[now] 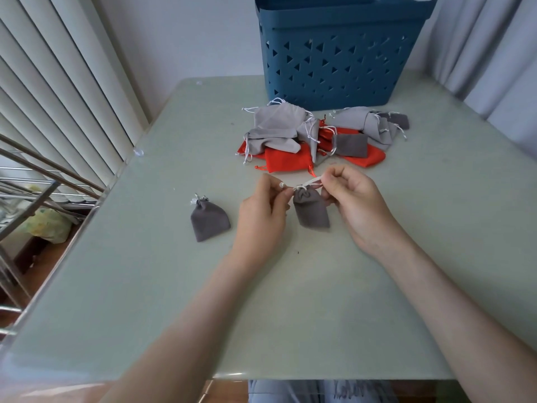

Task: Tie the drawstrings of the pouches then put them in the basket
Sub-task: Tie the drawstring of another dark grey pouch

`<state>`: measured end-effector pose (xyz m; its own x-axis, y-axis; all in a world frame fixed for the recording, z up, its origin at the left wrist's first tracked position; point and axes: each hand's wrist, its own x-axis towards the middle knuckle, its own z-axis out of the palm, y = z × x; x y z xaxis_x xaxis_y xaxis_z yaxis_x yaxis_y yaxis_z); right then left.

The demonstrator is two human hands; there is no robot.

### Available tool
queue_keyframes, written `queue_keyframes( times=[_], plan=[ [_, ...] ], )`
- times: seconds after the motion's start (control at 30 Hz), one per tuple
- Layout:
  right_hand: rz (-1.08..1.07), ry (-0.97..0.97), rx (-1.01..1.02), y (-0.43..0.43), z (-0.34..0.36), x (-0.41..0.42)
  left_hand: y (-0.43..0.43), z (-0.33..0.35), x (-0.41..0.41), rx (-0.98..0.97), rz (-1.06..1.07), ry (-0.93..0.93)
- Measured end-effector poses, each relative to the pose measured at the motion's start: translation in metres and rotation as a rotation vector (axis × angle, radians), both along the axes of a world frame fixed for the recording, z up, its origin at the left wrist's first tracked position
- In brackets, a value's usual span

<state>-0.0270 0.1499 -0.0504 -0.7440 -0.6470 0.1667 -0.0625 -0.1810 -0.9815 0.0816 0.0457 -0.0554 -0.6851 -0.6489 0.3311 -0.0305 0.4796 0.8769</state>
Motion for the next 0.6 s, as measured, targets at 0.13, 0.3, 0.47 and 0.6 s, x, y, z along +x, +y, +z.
queue_keyframes(
  times=[0.13, 0.3, 0.47, 0.6],
  plan=[
    [0.047, -0.03, -0.035, 0.0, 0.0, 0.0, 0.0, 0.005, 0.0, 0.177, -0.014, 0.005],
    [0.147, -0.13, -0.151, 0.001, 0.005, -0.001, 0.0, 0.009, -0.001, 0.545, -0.124, 0.108],
    [0.243, -0.175, -0.099, 0.001, 0.007, 0.003, -0.002, 0.014, -0.002, 0.795, -0.198, 0.197],
    [0.214, -0.071, 0.041, 0.003, 0.006, 0.002, -0.003, 0.009, -0.004, 0.631, -0.162, 0.161]
  ],
)
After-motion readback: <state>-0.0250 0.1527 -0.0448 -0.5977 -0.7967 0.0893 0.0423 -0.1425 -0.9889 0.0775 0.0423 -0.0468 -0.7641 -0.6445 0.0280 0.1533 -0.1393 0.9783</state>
